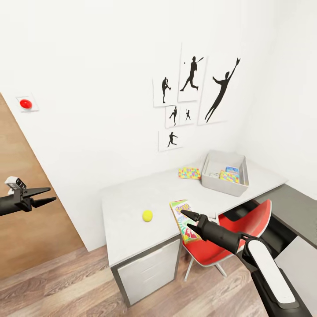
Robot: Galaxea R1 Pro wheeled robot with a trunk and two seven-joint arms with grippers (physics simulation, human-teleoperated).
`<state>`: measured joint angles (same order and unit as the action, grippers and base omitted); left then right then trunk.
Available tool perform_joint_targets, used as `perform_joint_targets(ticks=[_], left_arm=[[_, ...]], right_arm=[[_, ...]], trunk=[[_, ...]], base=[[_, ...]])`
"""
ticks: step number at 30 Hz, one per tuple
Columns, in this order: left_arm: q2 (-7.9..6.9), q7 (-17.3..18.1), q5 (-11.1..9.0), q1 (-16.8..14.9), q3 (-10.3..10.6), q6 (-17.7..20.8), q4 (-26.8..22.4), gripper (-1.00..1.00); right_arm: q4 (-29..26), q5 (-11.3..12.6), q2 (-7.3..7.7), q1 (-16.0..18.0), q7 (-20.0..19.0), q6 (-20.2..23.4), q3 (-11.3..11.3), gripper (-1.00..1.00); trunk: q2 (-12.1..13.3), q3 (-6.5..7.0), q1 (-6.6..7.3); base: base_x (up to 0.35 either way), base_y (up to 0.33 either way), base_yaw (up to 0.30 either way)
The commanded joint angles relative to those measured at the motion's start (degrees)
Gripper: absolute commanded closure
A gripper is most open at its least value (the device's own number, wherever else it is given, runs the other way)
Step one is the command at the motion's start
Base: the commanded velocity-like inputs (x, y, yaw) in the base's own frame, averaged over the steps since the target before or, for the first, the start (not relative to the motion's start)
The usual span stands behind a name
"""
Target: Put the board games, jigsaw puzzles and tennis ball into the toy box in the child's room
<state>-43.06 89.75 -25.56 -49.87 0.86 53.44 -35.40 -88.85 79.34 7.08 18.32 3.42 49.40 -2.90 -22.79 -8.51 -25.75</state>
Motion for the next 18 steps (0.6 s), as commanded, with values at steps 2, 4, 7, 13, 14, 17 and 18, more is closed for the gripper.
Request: perform_joint_targets(ticks=[2, 4, 7, 13, 14, 17, 18], left_arm=[[0.1, 0.3, 0.0, -0.1, 0.1, 0.6, 0.0, -1.0], [0.22, 0.3, 0.0, -0.1, 0.1, 0.6, 0.0, -1.0], [0.33, 0.3, 0.0, -0.1, 0.1, 0.6, 0.0, -1.0], [0.51, 0.3, 0.0, -0.1, 0.1, 0.6, 0.0, -1.0], [0.52, 0.3, 0.0, -0.1, 0.1, 0.6, 0.0, -1.0], [0.52, 0.3, 0.0, -0.1, 0.1, 0.6, 0.0, -1.0], [0.52, 0.3, 0.0, -0.1, 0.1, 0.6, 0.0, -1.0]], right_arm=[[0.0, 0.4, 0.04, 0.1, 0.4, 0.1, -0.1, -1.0], [0.0, 0.4, 0.04, 0.1, 0.4, 0.1, -0.1, -1.0], [0.0, 0.4, 0.04, 0.1, 0.4, 0.1, -0.1, -1.0], [0.0, -0.2, 0.01, 0.1, 0.4, 0.1, -0.2, -1.0], [0.0, -0.7, -0.01, 0.1, 0.4, 0.1, -0.3, -1.0], [0.0, -1.4, 0.02, 0.1, 0.4, 0.1, -0.2, -1.0], [0.0, -1.6, 0.02, 0.1, 0.4, 0.1, -0.2, -1.0]], trunk=[[-0.1, -0.12, -0.03], [-0.1, -0.12, -0.03], [-0.1, -0.12, -0.03], [-0.1, -0.11, -0.03], [-0.1, -0.11, -0.03], [-0.1, -0.11, -0.03], [-0.1, -0.11, -0.03]], base=[[-0.009, 0.0, 0.0], [-0.005, 0.0, 0.0], [-0.002, 0.0, 0.0], [-0.03, -0.03, 0.0], [-0.115, -0.149, 0.0], [-0.105, -0.181, 0.0], [-0.058, -0.148, -0.026]])
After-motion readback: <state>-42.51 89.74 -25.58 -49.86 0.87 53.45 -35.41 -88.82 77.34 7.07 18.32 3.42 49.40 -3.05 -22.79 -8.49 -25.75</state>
